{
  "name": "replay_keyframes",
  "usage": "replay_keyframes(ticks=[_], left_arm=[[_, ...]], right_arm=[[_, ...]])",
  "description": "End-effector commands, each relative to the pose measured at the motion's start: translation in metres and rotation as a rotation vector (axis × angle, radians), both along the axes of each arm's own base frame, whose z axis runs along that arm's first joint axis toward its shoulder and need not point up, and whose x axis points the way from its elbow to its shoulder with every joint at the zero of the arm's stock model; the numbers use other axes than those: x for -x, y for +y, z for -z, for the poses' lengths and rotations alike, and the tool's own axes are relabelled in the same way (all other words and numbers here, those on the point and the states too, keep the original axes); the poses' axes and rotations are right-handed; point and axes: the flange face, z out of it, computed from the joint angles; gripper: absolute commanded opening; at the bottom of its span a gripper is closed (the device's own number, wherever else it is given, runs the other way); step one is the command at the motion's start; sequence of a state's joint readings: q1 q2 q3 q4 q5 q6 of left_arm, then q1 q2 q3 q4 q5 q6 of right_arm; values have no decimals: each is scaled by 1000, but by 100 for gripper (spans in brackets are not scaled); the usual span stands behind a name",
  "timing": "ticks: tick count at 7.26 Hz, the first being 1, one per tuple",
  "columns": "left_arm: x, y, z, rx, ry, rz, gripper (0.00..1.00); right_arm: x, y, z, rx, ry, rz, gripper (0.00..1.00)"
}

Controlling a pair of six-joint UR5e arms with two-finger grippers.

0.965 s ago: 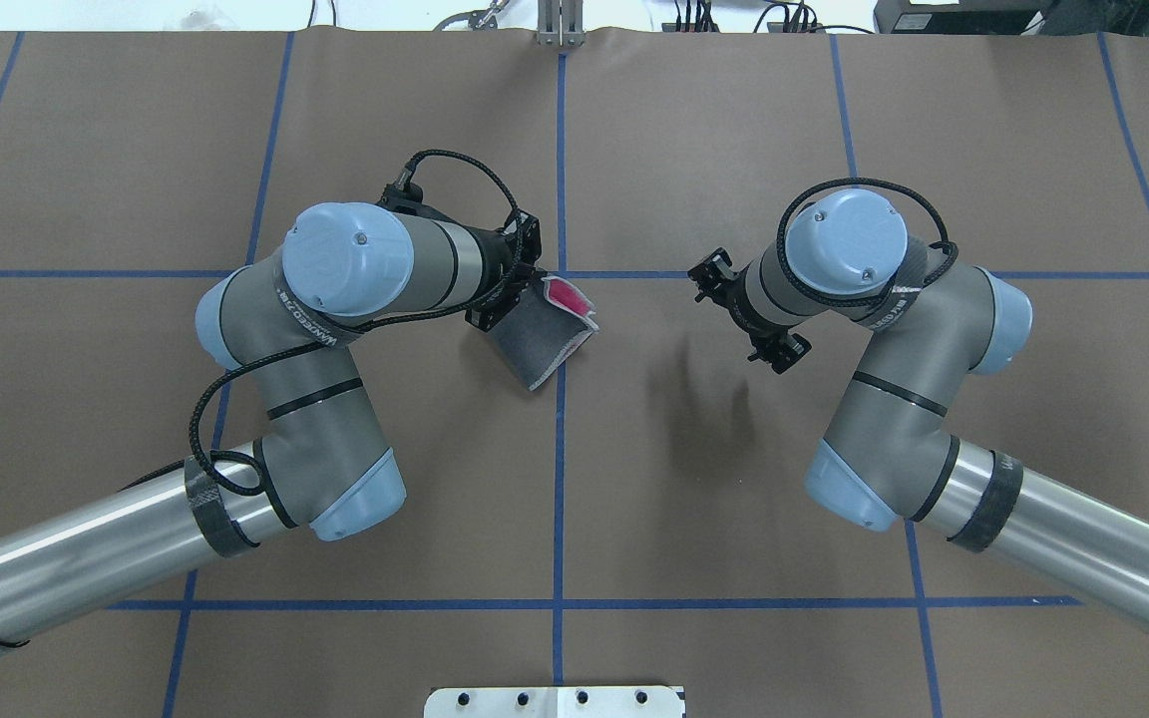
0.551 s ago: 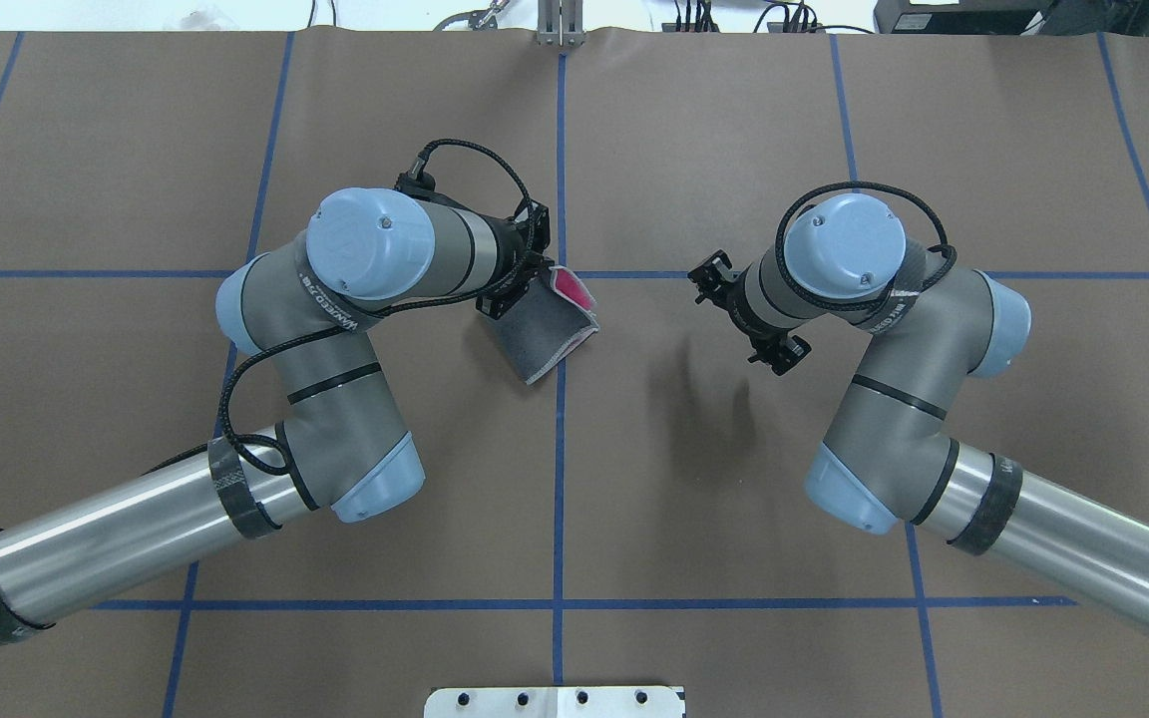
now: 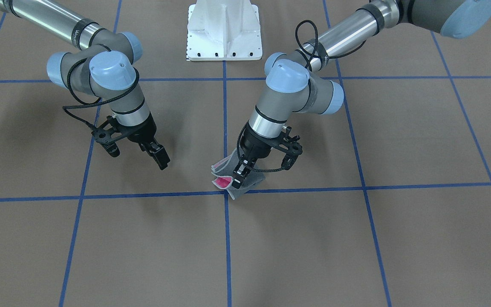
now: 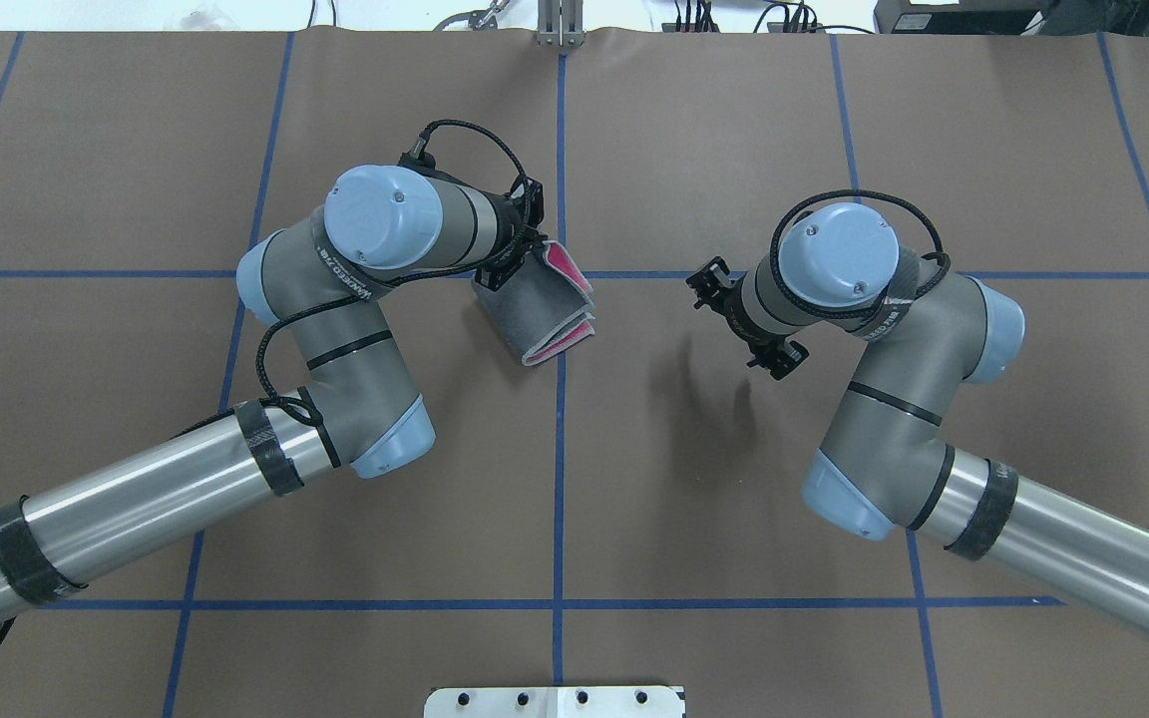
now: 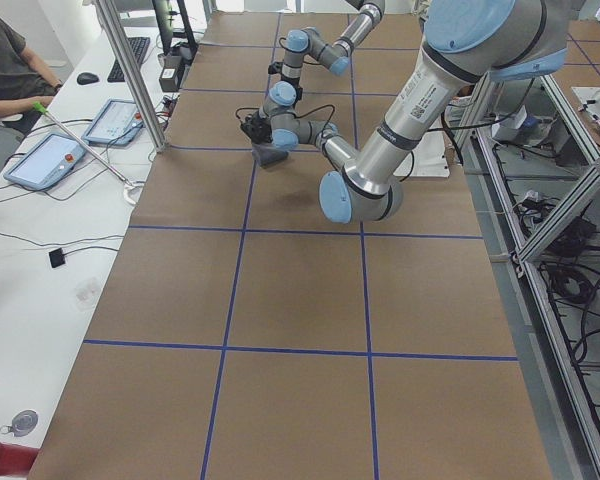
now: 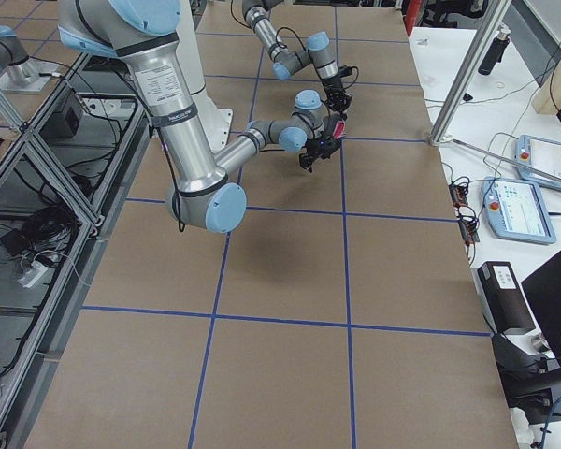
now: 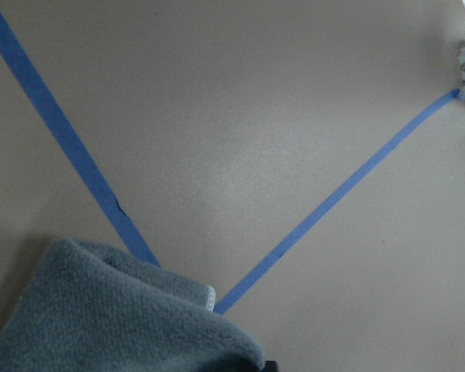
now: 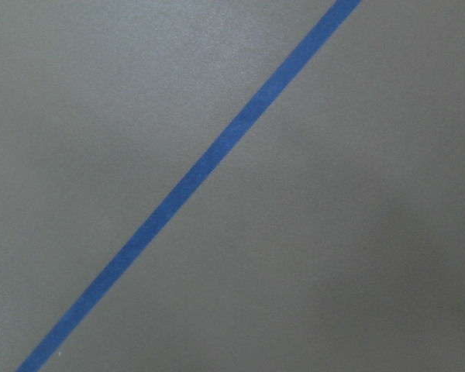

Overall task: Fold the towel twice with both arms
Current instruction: 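Lower the folded end onto the towel with the left gripper while the right gripper approaches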

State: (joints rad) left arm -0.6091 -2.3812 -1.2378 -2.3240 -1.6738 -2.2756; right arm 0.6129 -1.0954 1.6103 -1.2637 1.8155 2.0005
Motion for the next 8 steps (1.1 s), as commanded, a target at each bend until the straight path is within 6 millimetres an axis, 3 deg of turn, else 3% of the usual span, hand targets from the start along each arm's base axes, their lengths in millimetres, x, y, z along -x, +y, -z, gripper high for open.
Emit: replay_keyframes(ticks=[1, 3, 5, 8], left_arm=[[-4, -13, 0, -14, -4, 6, 100], [10, -20, 7, -19, 31, -23, 100], [25, -7, 20, -27, 78, -93, 100], [100, 26, -32, -24, 108, -139, 100]], right_arm=[[2, 0, -1, -4, 6, -3, 100], [5, 0, 1, -13, 10, -8, 100], [11, -6, 14, -36, 5, -27, 100], [55, -42, 32, -110, -85, -79, 100]])
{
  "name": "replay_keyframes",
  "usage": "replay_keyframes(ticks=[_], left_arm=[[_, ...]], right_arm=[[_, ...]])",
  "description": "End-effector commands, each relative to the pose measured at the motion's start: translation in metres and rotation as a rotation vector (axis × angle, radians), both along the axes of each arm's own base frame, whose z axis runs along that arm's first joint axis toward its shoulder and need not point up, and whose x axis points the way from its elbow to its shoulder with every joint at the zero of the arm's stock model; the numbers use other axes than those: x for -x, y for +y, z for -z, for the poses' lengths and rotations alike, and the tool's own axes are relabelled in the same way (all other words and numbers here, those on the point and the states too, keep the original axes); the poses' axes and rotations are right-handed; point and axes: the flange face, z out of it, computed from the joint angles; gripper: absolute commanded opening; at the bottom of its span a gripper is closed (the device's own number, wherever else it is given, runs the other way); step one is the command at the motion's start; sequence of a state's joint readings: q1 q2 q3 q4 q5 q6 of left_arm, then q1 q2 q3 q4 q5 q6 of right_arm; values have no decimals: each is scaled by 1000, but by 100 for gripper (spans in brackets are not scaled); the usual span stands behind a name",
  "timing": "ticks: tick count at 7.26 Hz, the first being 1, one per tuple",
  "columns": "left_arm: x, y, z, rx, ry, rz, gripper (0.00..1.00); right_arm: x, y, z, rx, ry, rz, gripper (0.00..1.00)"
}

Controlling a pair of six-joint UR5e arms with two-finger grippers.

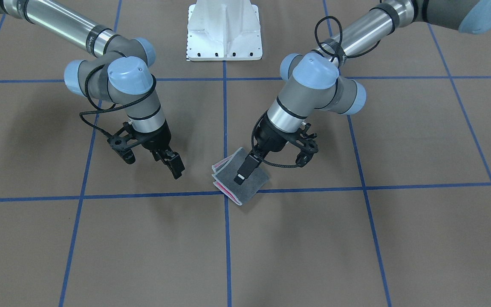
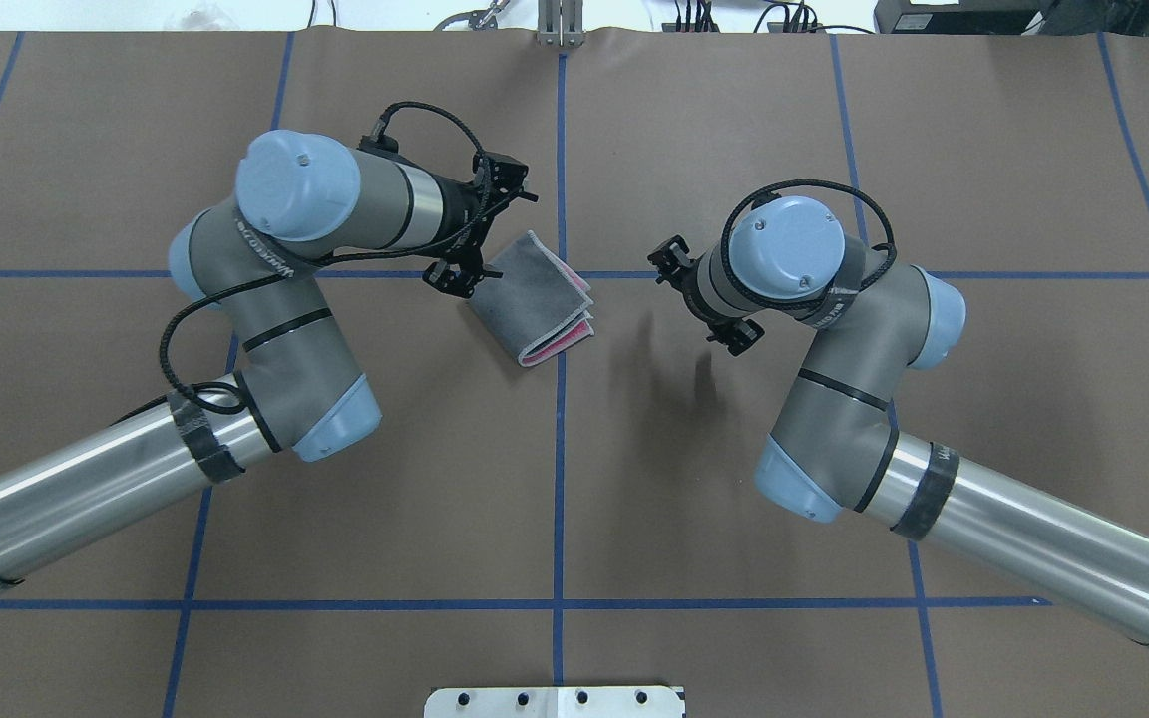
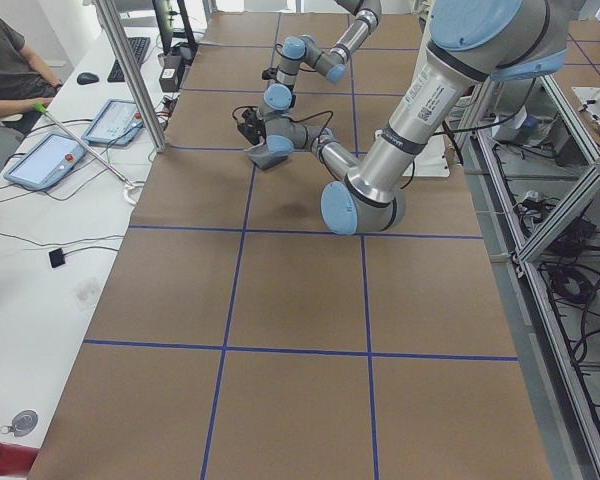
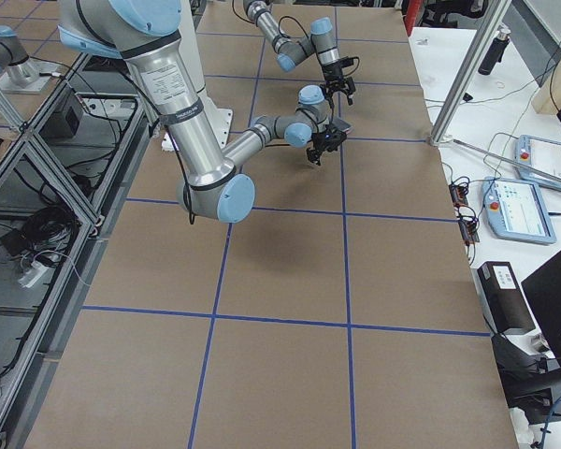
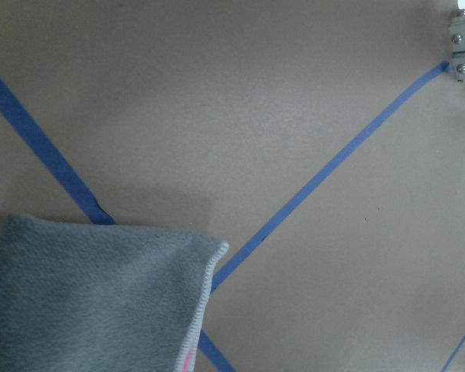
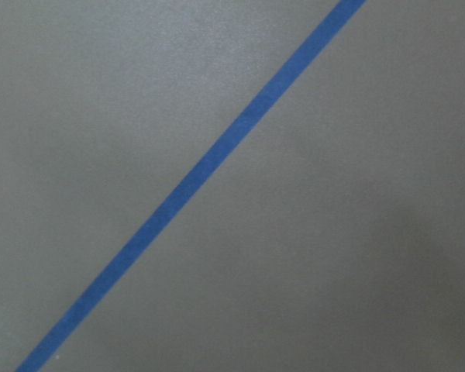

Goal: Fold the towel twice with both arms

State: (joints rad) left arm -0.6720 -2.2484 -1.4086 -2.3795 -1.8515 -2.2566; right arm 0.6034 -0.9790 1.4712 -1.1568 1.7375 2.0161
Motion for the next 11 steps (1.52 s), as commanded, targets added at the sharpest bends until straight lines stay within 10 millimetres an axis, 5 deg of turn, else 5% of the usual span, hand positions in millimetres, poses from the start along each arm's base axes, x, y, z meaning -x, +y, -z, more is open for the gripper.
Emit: replay_keyframes(ticks=[1, 3, 7, 9, 11], left_arm=[[56, 23, -38, -7, 1, -45, 100], [72, 36, -48, -44, -10, -54, 100], [74, 33, -46, -43, -12, -48, 100], [74, 33, -44, -43, -12, -48, 100], [74, 33, -44, -43, -12, -47, 100]], right_arm=[[31, -24, 19, -43, -42, -22, 100], [37, -25, 42, -153, -27, 61, 98], [60, -2, 47, -376, -8, 192, 88], [65, -6, 58, -407, -18, 198, 78], [72, -12, 46, -451, -60, 187, 63]])
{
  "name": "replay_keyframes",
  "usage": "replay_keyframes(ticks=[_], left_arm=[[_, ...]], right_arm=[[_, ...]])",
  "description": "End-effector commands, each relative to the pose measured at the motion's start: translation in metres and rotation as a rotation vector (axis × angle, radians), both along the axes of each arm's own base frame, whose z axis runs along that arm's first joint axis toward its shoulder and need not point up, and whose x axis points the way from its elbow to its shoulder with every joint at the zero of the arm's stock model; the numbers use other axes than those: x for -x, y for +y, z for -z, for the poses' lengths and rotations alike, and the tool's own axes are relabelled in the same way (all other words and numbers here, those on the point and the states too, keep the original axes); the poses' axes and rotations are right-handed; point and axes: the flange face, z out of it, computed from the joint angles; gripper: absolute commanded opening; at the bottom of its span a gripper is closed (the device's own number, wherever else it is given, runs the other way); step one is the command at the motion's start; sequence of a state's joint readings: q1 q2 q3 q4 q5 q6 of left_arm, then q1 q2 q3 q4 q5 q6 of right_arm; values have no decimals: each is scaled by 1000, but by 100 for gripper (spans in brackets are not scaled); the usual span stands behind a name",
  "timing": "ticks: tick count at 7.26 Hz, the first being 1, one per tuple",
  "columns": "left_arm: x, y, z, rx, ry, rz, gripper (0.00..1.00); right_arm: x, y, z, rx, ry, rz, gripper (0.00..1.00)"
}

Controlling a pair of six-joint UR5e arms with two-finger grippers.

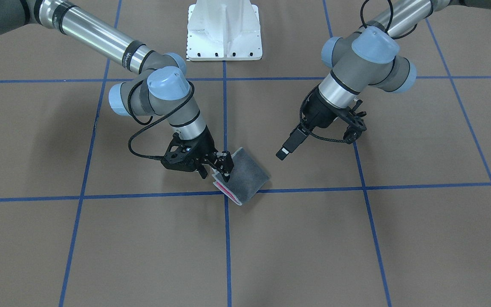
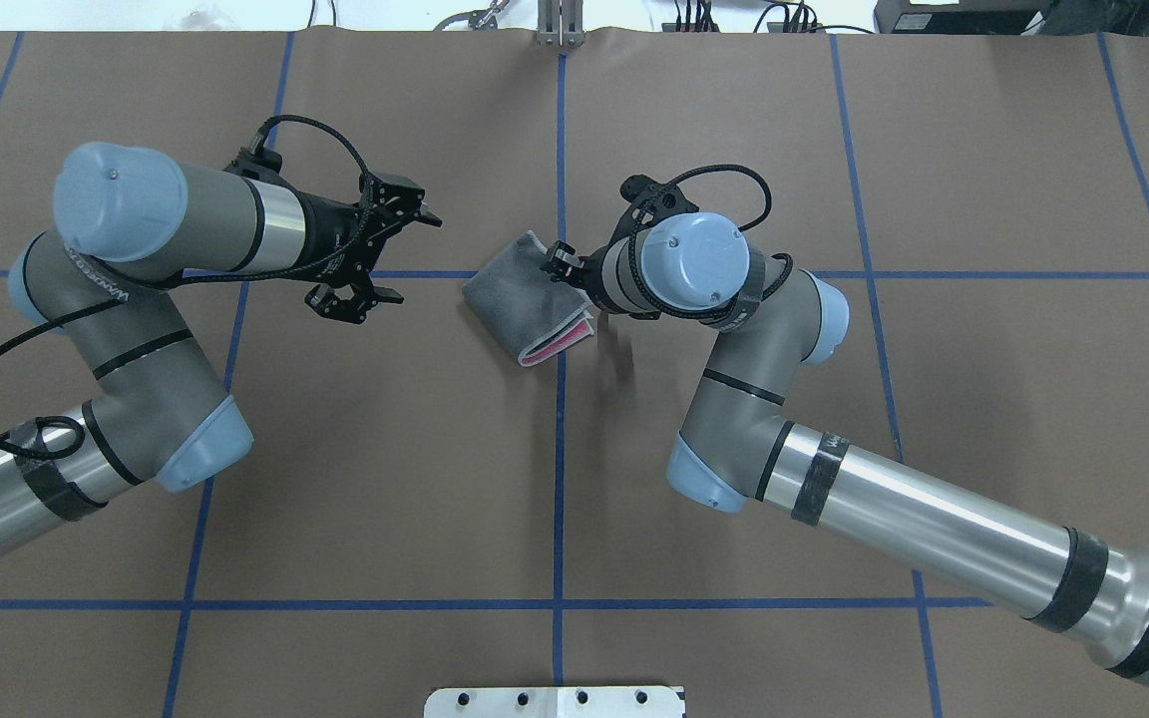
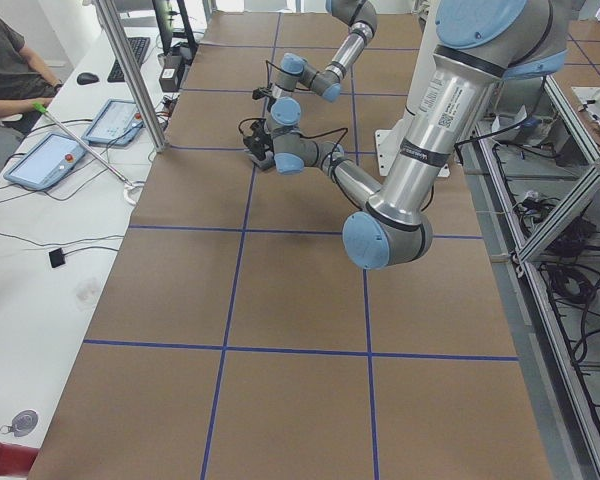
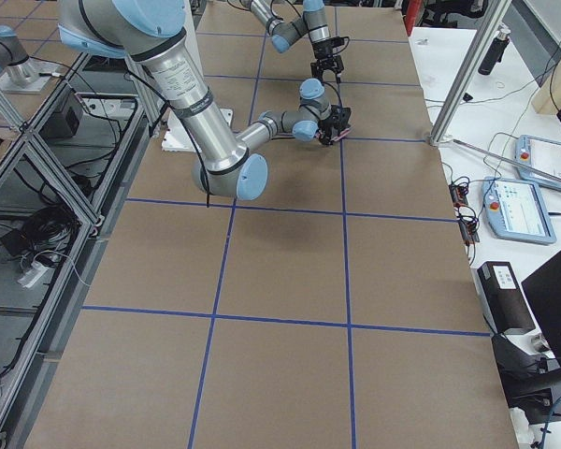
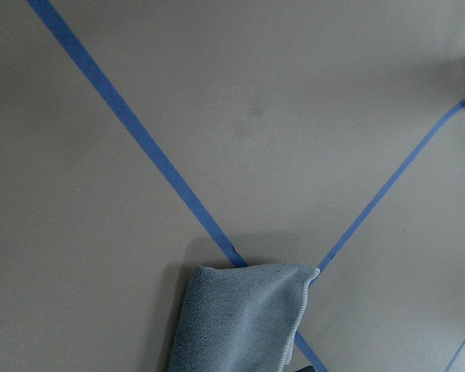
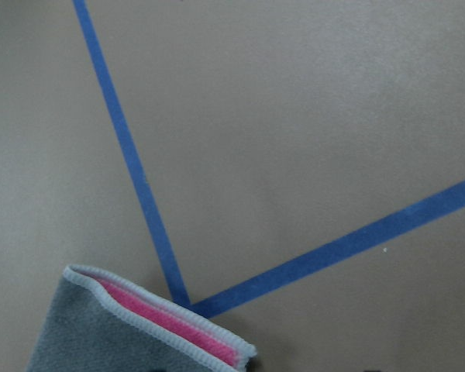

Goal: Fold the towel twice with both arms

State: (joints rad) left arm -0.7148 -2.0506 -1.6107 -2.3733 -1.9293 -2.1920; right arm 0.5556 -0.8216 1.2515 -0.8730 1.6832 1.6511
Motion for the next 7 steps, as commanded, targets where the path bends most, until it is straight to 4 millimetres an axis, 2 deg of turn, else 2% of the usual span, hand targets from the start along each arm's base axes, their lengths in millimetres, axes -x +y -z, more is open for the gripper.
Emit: replay_keyframes(ticks=[1, 2, 3, 5, 7], left_arm=[[-1, 0, 0, 0, 0, 0, 100], [-1, 0, 0, 0, 0, 0, 100], [-2, 1, 0, 1, -1, -2, 100], [-3, 1, 0, 2, -1, -2, 100], [-3, 1, 0, 2, -1, -3, 100]], right_arm=[[3, -3, -9, -14, -13, 1, 62], [3, -3, -8, -14, -13, 1, 58], [3, -3, -5, -17, -17, -1, 50], [1, -6, -5, -18, -17, -7, 44], [1, -7, -6, -17, -15, -8, 44]])
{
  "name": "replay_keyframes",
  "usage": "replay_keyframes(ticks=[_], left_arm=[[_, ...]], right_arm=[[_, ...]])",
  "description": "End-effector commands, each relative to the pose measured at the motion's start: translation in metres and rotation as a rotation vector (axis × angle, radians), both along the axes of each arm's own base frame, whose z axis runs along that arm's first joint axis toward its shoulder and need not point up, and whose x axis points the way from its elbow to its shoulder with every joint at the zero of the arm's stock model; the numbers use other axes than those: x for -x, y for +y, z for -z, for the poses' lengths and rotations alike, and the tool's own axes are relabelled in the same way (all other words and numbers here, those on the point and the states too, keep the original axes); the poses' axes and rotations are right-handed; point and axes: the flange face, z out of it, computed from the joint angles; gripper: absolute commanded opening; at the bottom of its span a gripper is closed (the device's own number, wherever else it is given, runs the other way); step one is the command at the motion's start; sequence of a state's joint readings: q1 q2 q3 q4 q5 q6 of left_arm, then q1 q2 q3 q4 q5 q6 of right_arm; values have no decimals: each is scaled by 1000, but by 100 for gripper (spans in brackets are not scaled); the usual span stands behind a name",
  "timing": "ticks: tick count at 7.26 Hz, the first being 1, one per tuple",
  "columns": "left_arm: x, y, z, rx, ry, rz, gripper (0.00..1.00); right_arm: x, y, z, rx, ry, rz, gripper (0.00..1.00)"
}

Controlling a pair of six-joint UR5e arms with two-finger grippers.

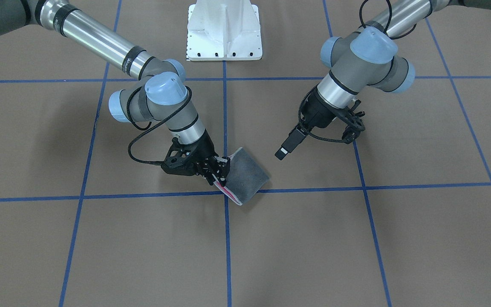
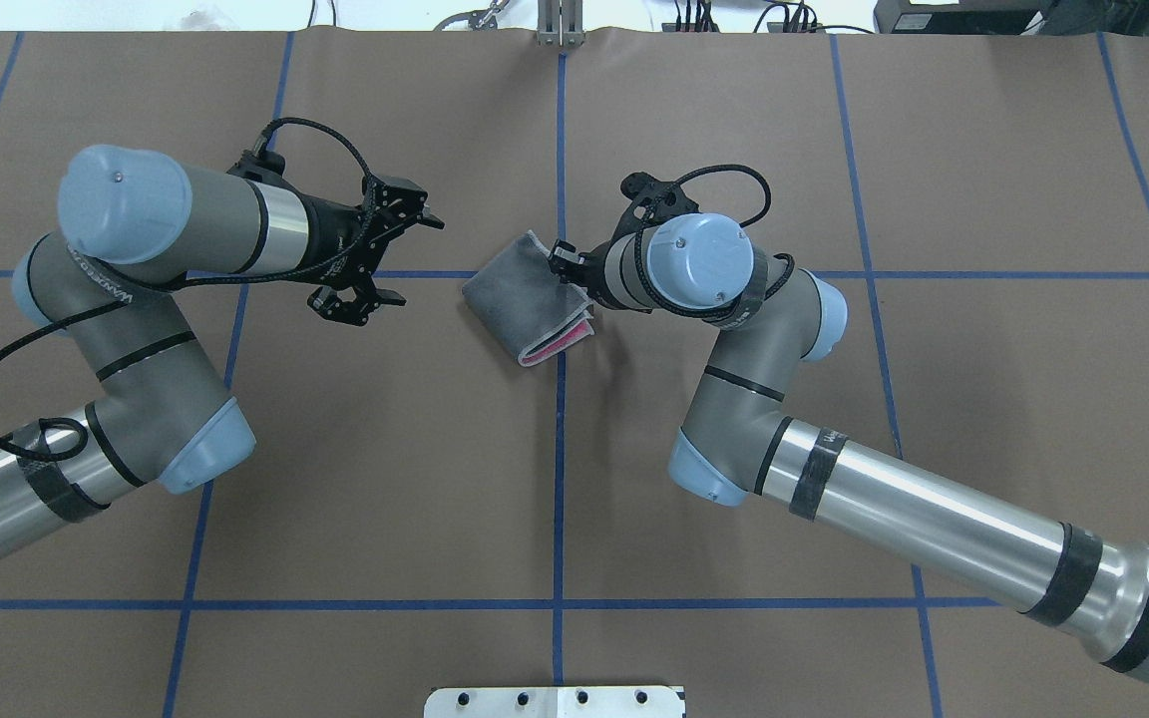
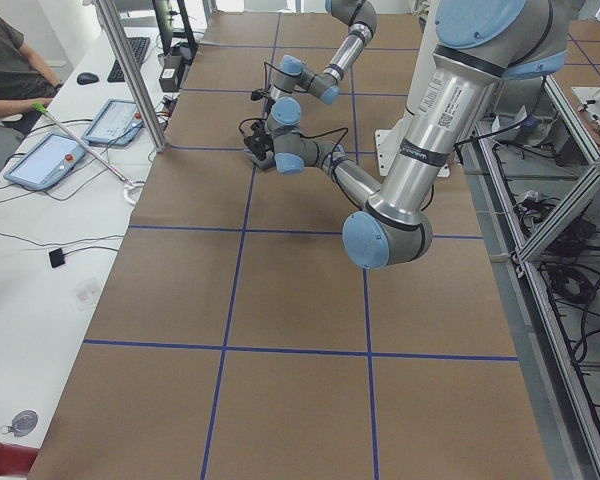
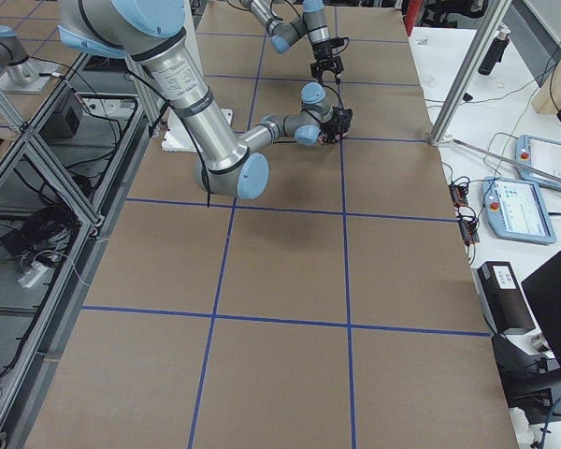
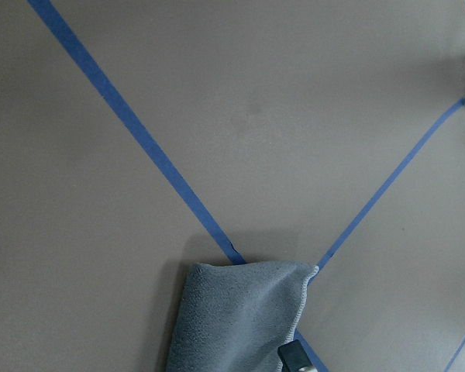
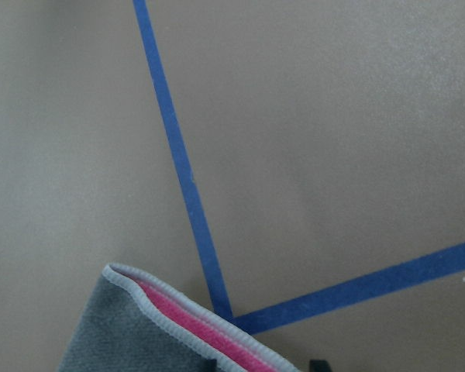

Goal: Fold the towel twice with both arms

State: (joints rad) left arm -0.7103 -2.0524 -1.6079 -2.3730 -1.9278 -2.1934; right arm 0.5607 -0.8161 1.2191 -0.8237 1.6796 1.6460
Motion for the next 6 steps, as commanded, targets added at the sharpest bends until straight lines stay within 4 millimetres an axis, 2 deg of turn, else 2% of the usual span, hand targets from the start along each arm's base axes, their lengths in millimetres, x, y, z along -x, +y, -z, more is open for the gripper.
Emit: replay_keyframes(ticks=[1, 3, 4, 5, 6], left_arm=[[0, 0, 0, 0, 0, 1, 100], [0, 0, 0, -1, -1, 1, 100], [0, 0, 0, -1, -1, 1, 100], [-1, 0, 1, -1, 1, 0, 100], [-1, 0, 1, -1, 1, 0, 100]], right_arm=[[0, -1, -1, 2, 4, -2, 44], [1, -1, -4, 5, 7, -1, 41], [1, -1, -4, 5, 7, -1, 28], [1, -1, -2, 3, 5, -1, 11], [1, -1, -1, 3, 5, -1, 0]])
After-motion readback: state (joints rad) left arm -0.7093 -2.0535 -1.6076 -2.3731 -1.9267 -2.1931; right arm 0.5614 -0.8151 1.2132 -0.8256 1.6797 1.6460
